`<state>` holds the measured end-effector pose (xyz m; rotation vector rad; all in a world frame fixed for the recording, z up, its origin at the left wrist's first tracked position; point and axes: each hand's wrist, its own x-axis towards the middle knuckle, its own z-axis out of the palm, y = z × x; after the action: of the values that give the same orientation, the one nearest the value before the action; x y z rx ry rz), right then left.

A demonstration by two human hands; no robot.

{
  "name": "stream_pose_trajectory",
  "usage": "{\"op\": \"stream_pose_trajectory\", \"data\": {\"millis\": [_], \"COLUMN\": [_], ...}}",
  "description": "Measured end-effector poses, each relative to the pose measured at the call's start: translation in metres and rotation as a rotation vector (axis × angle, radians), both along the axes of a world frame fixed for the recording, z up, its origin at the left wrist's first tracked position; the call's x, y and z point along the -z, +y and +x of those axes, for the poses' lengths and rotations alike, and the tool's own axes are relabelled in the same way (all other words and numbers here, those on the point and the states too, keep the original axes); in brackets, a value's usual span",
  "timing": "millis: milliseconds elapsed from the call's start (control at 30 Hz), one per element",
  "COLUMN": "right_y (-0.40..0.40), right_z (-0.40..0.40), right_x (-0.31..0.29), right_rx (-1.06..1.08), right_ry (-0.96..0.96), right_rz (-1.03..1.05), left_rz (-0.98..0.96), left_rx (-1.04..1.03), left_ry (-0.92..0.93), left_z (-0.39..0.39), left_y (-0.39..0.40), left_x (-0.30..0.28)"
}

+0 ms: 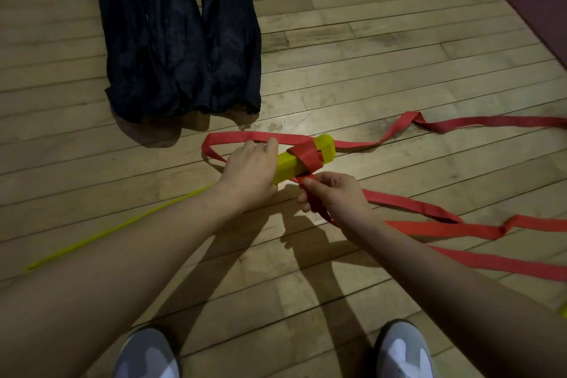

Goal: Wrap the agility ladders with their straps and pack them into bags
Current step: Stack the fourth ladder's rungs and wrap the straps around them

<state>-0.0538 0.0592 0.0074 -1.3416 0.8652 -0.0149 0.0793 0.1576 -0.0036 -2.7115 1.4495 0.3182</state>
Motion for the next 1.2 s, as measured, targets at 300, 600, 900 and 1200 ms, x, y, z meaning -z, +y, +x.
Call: {"op": "stream_pose_trajectory", "data": {"millis": [300,600,900,1200], "right_y": [0.009,0.005,0.001,0.006], "right_z": [-0.004,-0.002,0.002,-0.005], "right_x": [0.009,0.003,0.002,0.012], "right_rx": [0.103,-0.014,-0.134,-0.115], "right_ry": [0.003,-0.001,0.066,0.101], "right_rz": [0.036,0.07,0.035,0.056], "left_rz": [-0.066,-0.064,0.113,0.112], "left_rx": [0.141,-0.013,-0.106,-0.034], "left_ry": [0.192,0.306,0.287,-0.005], "left_z": [0.0,0.007,0.009,-0.002], "left_y": [0.019,0.025,0.027,0.019], "left_x": [0.006,0.007,0.021,0.016]}}
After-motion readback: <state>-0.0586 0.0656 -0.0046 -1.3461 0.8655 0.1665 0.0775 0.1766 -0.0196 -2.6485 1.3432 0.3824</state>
